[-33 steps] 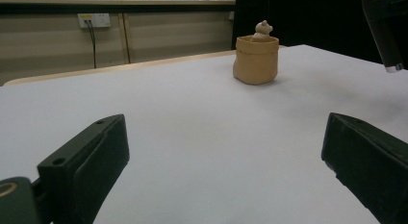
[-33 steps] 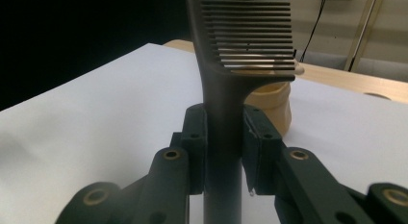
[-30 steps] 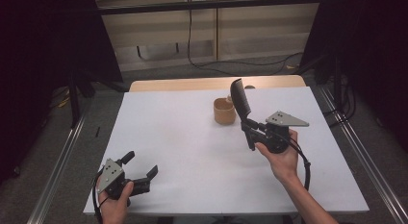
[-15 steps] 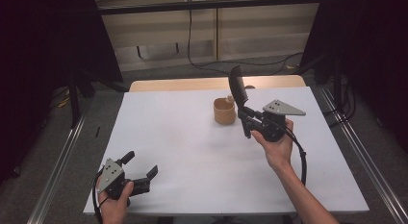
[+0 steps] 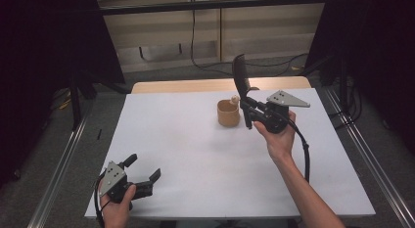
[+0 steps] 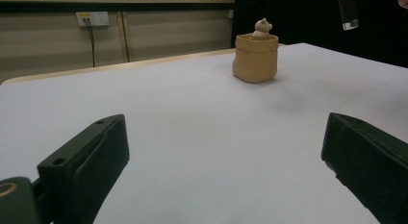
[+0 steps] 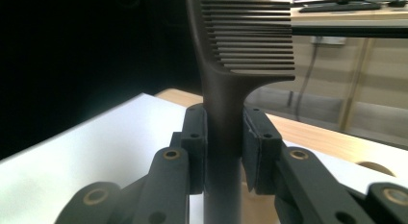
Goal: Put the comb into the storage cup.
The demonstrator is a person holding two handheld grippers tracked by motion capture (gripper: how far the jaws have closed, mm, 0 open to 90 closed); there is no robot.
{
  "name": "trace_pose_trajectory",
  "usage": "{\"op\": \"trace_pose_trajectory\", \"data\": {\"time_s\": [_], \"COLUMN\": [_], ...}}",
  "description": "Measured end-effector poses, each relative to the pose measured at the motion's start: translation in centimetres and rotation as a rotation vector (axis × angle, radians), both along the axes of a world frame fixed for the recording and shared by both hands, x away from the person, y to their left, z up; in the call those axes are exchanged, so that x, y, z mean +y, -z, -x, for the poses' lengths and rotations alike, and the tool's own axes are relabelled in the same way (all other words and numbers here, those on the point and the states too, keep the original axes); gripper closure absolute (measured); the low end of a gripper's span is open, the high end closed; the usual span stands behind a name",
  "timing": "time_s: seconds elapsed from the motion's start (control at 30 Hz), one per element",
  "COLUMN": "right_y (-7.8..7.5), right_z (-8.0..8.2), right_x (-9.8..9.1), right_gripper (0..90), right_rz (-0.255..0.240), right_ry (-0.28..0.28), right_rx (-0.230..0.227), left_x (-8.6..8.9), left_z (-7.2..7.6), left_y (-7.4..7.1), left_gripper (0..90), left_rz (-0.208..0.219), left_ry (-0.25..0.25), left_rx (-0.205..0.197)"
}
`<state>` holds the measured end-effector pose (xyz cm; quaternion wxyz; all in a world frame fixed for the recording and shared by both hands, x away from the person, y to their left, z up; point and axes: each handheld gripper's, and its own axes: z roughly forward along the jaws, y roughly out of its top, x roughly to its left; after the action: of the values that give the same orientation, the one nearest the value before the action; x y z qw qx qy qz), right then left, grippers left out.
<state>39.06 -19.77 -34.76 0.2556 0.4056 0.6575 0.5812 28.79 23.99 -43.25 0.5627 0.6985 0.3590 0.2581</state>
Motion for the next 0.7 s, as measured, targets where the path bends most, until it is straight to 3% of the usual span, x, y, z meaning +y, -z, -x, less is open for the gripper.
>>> {"op": "trace_pose_trajectory", "data": {"time_s": [0.1, 0.23, 0.43, 0.7], "right_y": [0.0, 0.6, 1.1, 1.7], "right_z": [-0.3, -1.1, -1.9, -3.2], "right_x": [0.2, 0.1, 0.3, 0.6], "right_gripper": [73.1, 73.1, 73.1, 73.1], "right_rz": [0.014, -0.003, 0.005, -0.009], "right_ry": [0.007, 0.011, 0.038, 0.033], "right_rx": [0.001, 0.019, 0.005, -0.008], "left_x": [0.0, 0.0, 0.0, 0.0], "left_z": [0.0, 0.0, 0.0, 0.0], "left_y": [0.0, 0.0, 0.0, 0.0], "left_gripper": [2.8, 2.8, 2.8, 2.9], "left_rz": [-0.002, 0.005, 0.007, 0.006], "left_ry": [0.001, 0.001, 0.001, 0.002], "left_rx": [0.0, -0.001, 0.001, -0.001]}}
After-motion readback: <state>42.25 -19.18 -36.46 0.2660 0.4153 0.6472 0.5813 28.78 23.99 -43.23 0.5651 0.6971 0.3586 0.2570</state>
